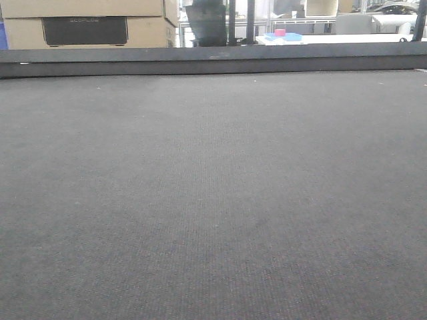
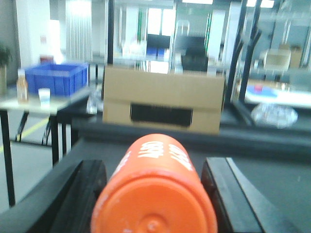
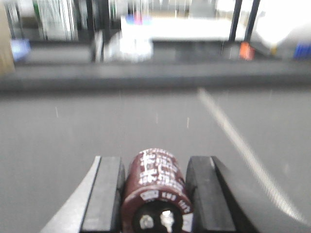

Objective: Place cylindrical capacitor in blue bin on shelf
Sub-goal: 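Lift both held capacitors up off the table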

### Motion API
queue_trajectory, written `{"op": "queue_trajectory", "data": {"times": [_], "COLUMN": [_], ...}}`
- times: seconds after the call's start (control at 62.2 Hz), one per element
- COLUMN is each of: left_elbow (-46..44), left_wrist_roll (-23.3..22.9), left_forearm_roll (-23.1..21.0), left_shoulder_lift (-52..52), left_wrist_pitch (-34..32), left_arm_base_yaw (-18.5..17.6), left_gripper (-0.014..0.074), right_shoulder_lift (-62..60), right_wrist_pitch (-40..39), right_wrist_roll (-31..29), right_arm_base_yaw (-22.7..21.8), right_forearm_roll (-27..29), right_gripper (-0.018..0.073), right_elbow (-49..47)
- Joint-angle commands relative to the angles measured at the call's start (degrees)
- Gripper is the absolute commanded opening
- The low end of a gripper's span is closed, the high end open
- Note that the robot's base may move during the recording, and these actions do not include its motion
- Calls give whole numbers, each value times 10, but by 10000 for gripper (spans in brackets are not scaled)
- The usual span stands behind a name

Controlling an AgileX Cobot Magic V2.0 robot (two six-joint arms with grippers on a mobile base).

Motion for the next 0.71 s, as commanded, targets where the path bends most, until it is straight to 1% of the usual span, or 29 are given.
{"op": "queue_trajectory", "data": {"times": [0.0,0.289,0.691], "left_elbow": [1,1,1], "left_wrist_roll": [0,0,0], "left_forearm_roll": [-4,-4,-4], "left_shoulder_lift": [-27,-54,-54], "left_wrist_pitch": [-11,-11,-11], "left_arm_base_yaw": [0,0,0], "left_gripper": [-111,-111,-111], "right_shoulder_lift": [-45,-103,-107], "right_wrist_pitch": [-8,-5,-9], "right_wrist_roll": [-4,-4,-4], "right_arm_base_yaw": [-1,-1,-1], "right_forearm_roll": [-1,-1,-1], "right_gripper": [-162,-162,-162], "right_elbow": [0,0,0]}}
